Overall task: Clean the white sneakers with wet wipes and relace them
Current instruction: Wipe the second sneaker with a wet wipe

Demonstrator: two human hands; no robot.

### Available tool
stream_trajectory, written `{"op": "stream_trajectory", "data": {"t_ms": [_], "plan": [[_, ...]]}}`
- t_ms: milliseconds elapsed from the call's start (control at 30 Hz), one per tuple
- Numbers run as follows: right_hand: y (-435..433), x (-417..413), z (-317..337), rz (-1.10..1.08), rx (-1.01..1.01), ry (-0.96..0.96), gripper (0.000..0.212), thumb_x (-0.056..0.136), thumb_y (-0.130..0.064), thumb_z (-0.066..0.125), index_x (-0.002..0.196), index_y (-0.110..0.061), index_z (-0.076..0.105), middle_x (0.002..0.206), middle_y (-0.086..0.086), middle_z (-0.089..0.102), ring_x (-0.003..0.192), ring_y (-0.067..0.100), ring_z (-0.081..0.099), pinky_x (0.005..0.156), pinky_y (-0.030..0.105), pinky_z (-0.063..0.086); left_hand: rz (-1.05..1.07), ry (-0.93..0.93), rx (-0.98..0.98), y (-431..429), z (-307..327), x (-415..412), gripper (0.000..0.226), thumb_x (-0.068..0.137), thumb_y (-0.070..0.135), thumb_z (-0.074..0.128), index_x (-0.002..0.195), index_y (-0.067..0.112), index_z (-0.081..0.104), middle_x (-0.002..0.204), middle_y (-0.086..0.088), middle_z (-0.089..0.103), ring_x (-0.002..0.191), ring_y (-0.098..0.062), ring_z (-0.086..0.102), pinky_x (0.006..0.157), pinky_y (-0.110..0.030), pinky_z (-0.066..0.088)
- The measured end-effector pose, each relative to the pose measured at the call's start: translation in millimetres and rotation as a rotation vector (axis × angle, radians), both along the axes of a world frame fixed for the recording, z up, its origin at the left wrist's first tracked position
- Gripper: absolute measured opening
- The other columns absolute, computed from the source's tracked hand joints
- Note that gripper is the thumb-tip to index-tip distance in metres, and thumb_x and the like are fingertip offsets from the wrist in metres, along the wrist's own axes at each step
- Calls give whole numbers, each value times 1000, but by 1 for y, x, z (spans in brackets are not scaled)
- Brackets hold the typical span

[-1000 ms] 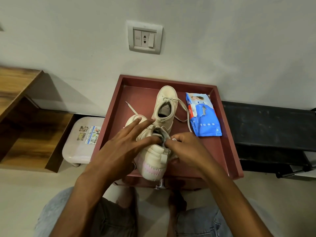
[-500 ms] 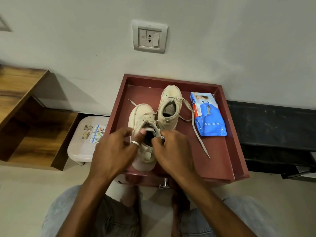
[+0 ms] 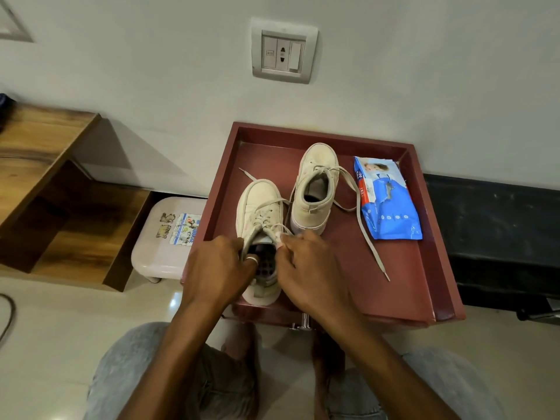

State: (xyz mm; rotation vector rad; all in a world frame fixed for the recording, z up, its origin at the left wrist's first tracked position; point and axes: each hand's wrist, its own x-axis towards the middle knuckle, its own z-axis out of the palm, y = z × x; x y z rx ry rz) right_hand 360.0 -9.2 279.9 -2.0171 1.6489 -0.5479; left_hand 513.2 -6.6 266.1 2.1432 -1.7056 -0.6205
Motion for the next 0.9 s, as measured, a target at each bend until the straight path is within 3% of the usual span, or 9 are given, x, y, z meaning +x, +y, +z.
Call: {"op": "stream_trajectory", "data": {"t_ms": [100,233,333,400,500,700,800,900], "plan": [[-8,7,2,-22,-56,-67,32,95,-16,54,126,-18,65,112,-1,52,89,8,54,74,16,46,-33,4,9,-1,-1,2,11,86,21,69,87,16,79,64,0,68,57,-16,64,65,-37,61],[-17,11,1,-77,-127,-156,27,91,-10,62,114,-18,73,105,0,70,93,11,65,82,27,56,-38,14,7,-2,-1,1,12,87,20,68,87,16,80,62,1,68,55,-13,62,55,-27,54],[-9,2,5,-69,-59,-94,25,89,-14,63,110,-21,74,106,-4,74,94,10,69,85,23,54,-17,31,5,-2,-1,1,14,88,18,67,84,14,79,57,3,63,51,-11,58,49,-23,46],[0,-5,5,-41,5,-23,27,89,-17,62,111,-24,74,109,-8,73,98,8,68,87,18,52,-19,37,6,-3,-2,1,14,87,19,66,83,14,79,56,2,63,50,-12,59,49,-27,50],[5,-7,5,-62,13,-123,25,89,-14,64,110,-25,74,109,-10,73,101,4,66,88,14,51,-37,27,15,-5,-3,2,14,86,21,66,83,16,79,58,0,66,52,-17,62,55,-37,59],[-17,11,2,-147,-79,-264,24,90,-10,64,109,-19,75,108,-7,74,101,4,67,90,14,51,-30,-28,5,-5,-2,-3,16,89,23,67,92,13,79,67,-2,68,58,-17,64,62,-37,61],[-4,7,4,-110,-44,-233,25,90,-10,63,108,-22,75,107,-9,74,99,4,67,89,17,53,-15,-80,20,-6,-3,-4,19,92,26,64,97,12,77,72,-5,69,62,-21,65,66,-37,62],[16,-2,9,-31,-18,-157,25,90,-13,62,106,-27,76,104,-13,73,95,-2,65,85,10,50,-30,-110,26,-8,-2,-3,19,89,27,63,92,14,76,70,-5,68,62,-24,65,65,-39,61]]}}
